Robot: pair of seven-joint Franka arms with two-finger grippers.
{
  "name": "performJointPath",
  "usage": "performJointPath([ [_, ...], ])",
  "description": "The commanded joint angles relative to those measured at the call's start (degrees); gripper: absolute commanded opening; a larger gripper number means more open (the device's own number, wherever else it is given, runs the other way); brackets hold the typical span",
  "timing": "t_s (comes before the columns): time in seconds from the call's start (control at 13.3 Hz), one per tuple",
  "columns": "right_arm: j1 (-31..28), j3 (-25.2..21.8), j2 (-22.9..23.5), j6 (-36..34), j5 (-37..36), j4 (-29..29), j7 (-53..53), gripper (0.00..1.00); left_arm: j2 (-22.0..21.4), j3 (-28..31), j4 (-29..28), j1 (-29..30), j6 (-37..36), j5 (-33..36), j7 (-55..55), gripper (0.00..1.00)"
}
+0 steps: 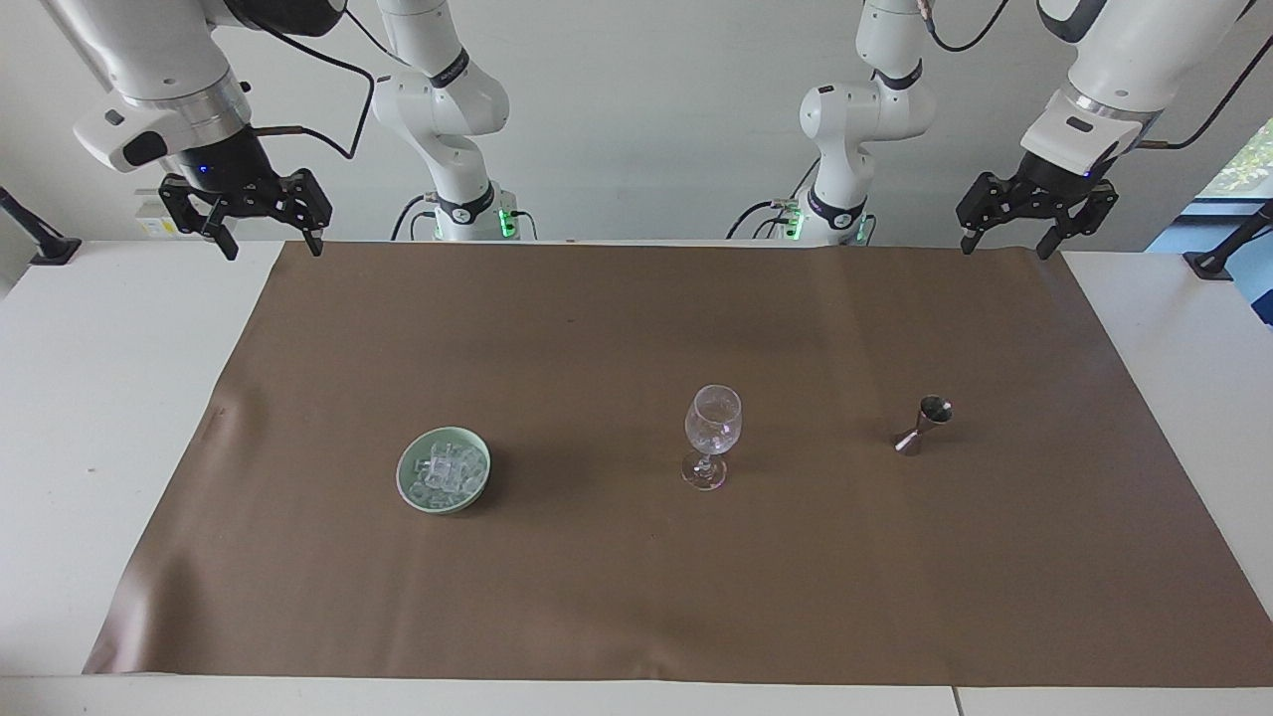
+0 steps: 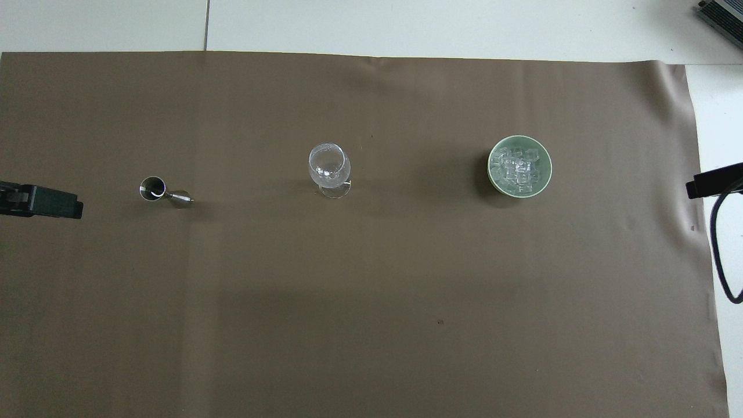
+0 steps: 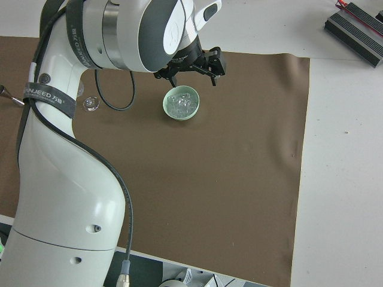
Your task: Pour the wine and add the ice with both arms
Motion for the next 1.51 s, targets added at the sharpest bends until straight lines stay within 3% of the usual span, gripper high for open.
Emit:
performJointPath([
  [0.0, 0.0, 0.1, -0.9, 0.3, -0.2, -1.0, -0.3, 1.0, -0.7, 1.0, -0.2, -1.3, 0.1, -0.4, 0.5, 1.0],
  [1.43, 0.0, 0.1, -0.9, 0.3, -0.2, -1.0, -0.3, 1.0, -0.7, 1.4, 0.0, -0.5, -2.2, -1.9, 0.0, 1.0],
])
